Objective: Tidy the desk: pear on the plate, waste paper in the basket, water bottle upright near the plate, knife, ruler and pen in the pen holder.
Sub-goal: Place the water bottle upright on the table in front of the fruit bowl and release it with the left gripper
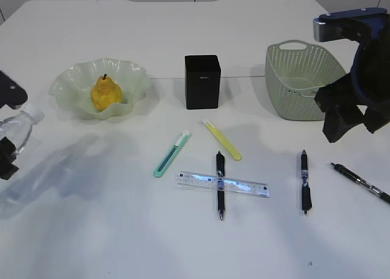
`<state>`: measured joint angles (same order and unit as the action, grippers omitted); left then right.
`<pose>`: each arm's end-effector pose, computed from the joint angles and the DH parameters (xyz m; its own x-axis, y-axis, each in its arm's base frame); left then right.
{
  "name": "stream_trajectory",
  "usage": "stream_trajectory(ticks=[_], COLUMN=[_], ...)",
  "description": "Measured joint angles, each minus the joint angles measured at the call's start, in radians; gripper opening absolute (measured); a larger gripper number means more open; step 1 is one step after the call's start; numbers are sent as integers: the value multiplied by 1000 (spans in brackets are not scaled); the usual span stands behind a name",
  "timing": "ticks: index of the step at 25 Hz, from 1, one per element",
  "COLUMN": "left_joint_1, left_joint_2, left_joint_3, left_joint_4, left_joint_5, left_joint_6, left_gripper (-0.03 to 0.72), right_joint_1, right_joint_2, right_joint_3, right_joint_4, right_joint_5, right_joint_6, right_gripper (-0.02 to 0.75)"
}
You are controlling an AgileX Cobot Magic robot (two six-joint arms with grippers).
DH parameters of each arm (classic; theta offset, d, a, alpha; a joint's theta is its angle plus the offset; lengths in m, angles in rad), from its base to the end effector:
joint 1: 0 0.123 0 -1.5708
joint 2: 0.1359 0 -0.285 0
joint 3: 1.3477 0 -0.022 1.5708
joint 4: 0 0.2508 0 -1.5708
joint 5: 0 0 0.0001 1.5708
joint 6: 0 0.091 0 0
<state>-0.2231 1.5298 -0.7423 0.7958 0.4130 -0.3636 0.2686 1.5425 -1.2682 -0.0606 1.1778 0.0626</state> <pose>0.2790 -0.0365 0.1886 -0.7356 0.5388 -0.4105 0.3661 0.8262 0.4283 0.2903 0.0746 0.2924 -0.9529 -0.2215 -0.2071 -0.2166 0.9752 -0.0467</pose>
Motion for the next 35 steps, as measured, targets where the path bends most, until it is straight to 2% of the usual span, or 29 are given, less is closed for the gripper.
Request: stream_trajectory(ticks=[8,18,28,35], left_joint_1=[0,0,0,0], left_joint_2=[0,0,0,0], left_joint_3=[1,1,1,1], left_joint_4=[18,87,98,103], left_joint_5=[-25,-101,-158,-413], left_joint_6=[157,168,169,169], left_gripper=[402,399,398,391], right_joint_1=[0,0,0,0], right_joint_2=[0,0,0,0], right_joint_3=[0,0,0,0], right_joint_4=[0,0,0,0], right_joint_5=[-2,-4,-10,-10], right_joint_6=[0,0,0,0], right_gripper=[494,494,494,494])
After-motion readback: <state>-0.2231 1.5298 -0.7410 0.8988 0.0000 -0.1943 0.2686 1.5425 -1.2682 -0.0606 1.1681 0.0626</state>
